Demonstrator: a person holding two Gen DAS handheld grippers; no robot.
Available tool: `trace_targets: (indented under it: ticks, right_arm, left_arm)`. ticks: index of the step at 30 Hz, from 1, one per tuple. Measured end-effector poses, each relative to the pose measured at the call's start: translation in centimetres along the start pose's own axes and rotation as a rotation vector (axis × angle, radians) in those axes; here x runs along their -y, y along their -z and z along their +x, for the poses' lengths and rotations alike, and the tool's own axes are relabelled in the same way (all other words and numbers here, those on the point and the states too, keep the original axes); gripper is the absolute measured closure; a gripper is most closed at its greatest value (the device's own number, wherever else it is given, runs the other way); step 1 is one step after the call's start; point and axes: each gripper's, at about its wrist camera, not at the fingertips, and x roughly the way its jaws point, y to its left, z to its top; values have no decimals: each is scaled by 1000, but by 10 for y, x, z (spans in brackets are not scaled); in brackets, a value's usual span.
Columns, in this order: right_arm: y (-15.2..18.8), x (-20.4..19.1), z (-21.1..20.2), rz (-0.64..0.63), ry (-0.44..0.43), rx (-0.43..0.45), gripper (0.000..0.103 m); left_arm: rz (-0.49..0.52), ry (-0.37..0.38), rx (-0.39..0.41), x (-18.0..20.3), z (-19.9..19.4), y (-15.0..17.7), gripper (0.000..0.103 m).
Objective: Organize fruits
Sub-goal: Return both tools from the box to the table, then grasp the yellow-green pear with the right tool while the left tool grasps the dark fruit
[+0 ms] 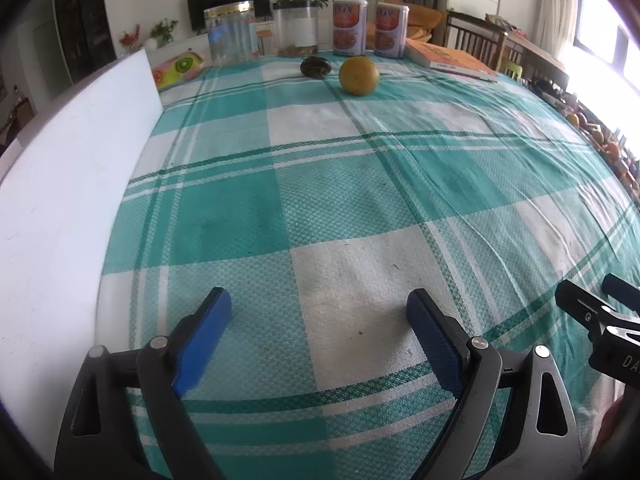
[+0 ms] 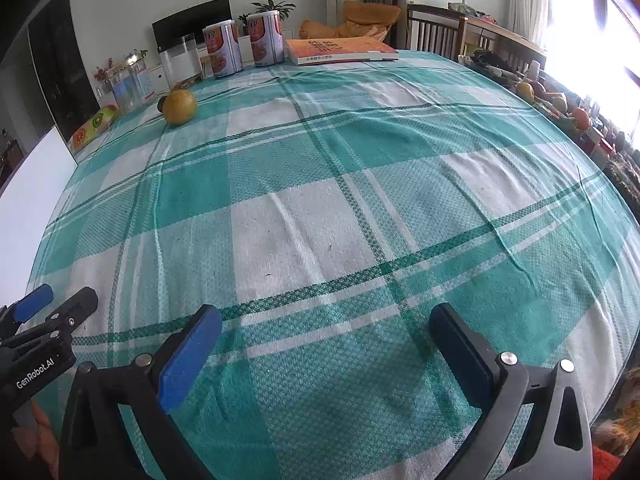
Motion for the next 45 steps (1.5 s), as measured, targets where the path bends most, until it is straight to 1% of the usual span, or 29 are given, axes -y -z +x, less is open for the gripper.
trace_targets:
  ticks: [1, 2, 4, 6, 8, 10, 12, 13, 15, 16, 17, 18, 19, 22, 24, 26, 27, 31, 35, 36, 38, 39, 41, 43, 45]
  right_arm:
    - [-10, -3, 1, -3, -65, -16, 0]
    - [-24, -9, 0, -23, -96, -6, 0]
    - [-56, -32, 1, -124, -112, 42, 0]
    - [-95, -58, 15, -215, -178, 60, 0]
    - [-133, -79, 38, -262, -249, 62, 0]
    - [-167, -96, 72, -262, -289, 27, 1]
    - [-193, -108, 100, -209, -326, -2, 1]
    - [-203, -114, 113, -181, -342, -13, 2]
    - [-216, -126, 132, -150, -344, -26, 8]
    - [-220, -132, 140, -136, -354, -34, 16]
    - [-222, -136, 147, -127, -353, -39, 28]
    - [-222, -139, 152, -120, -335, -39, 36]
    - [-223, -138, 156, -104, -321, -37, 54]
    - [-219, -124, 151, -32, -347, -10, 54]
    - [-210, -103, 137, -5, -375, 8, 54]
    - [-197, -82, 119, -7, -391, 14, 54]
    - [-188, -71, 108, -22, -385, 22, 54]
    - [-135, -24, 58, -61, -329, 35, 54]
    - [-77, 16, 20, -66, -243, 67, 54]
    - [-64, 23, 12, -58, -230, 83, 54]
    - [-43, 34, 0, -42, -235, 119, 54]
    - [-35, 35, -3, -42, -232, 135, 54]
    - [-30, 36, -3, -57, -220, 120, 54]
    - [-32, 33, -3, -72, -231, 130, 54]
    - [-32, 30, 0, -96, -219, 127, 54]
  left_arm:
    - [0, -1, 0, 0, 0, 0, 12]
    - [1, -2, 0, 0, 0, 0, 12]
    - [0, -1, 0, 0, 0, 0, 11]
    - [-1, 0, 0, 0, 0, 0, 11]
    - [-1, 0, 0, 0, 0, 0, 11]
    - [-1, 0, 0, -1, 0, 0, 11]
    - [-2, 1, 0, -1, 0, 0, 11]
    - [-4, 2, -1, 0, 0, 0, 11]
    - [-5, 1, -1, 0, 1, 0, 10]
    - [-5, 0, -1, 1, 1, 0, 10]
    - [-5, 0, -1, 2, 1, 0, 10]
    - [-5, 0, -1, 1, 1, 0, 10]
    - [-5, 0, -1, 1, 1, 0, 10]
    - [-4, 1, -1, 1, 1, 0, 10]
    - [-4, 0, -1, 1, 1, 0, 10]
    - [-4, 0, -1, 1, 1, 0, 10]
    - [-4, 1, -1, 0, 1, 0, 10]
    - [-4, 1, -1, 0, 1, 0, 10]
    - [-2, 6, -3, 1, 1, -1, 9]
    - [-3, 5, -3, 1, 1, -1, 9]
    - [-8, -3, -7, 3, 1, -5, 10]
    - [-22, -3, -13, 4, 2, -10, 10]
    - [-67, 19, -4, 8, 1, -27, 10]
    - [-140, 68, 27, 7, 0, -55, 10]
    - [-230, 112, 50, 3, 11, -88, 10]
